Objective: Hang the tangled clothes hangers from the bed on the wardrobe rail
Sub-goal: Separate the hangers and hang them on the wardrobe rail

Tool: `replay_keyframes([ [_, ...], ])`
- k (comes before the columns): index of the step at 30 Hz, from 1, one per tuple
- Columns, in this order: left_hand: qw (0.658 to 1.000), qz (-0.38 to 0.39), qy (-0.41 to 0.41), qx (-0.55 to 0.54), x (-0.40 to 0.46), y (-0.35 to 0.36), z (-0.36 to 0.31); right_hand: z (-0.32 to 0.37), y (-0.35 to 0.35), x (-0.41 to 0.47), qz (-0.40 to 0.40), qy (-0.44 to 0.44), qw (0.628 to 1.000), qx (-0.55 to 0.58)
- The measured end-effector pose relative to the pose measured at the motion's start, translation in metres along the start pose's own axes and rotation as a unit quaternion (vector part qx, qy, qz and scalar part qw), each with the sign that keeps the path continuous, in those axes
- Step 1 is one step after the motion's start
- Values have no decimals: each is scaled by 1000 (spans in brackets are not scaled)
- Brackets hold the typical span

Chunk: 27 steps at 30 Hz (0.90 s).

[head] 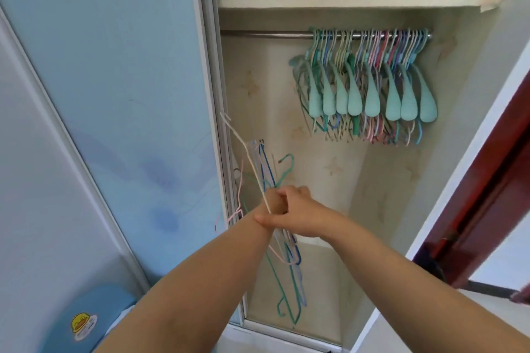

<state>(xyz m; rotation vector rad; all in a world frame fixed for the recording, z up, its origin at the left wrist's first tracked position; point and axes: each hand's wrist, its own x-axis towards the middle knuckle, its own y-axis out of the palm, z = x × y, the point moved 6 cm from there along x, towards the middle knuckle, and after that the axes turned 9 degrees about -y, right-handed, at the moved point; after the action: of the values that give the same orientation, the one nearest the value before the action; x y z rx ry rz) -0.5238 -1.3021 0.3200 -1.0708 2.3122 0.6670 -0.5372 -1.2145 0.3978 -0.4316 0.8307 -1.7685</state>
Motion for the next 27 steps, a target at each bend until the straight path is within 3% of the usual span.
replay_keyframes([
  [5,998,-44,34,40,13,20,-7,-28,-17,-21,-25,75,997,5],
  [9,999,-25,42,15,16,25,-6,-52,-29,-38,-88,113,967,211],
  [12,998,-17,50,23,10,22,-9,-66,-46,-44,-185,93,946,248],
  [14,998,-14,52,43,9,16,-10,-67,-60,-45,-229,68,961,142],
  [15,997,-10,53,47,7,13,-10,-64,-69,-46,-240,51,969,28],
  [17,998,3,48,33,7,8,-8,-51,-80,-49,-247,31,941,-228],
  [18,999,13,44,14,7,7,-7,-42,-83,-50,-250,24,919,-304],
  [24,990,85,30,-110,10,5,-20,-1,-98,-18,-263,-9,867,-423],
  [27,987,108,39,-115,11,0,-45,15,-122,17,-279,3,857,-433],
])
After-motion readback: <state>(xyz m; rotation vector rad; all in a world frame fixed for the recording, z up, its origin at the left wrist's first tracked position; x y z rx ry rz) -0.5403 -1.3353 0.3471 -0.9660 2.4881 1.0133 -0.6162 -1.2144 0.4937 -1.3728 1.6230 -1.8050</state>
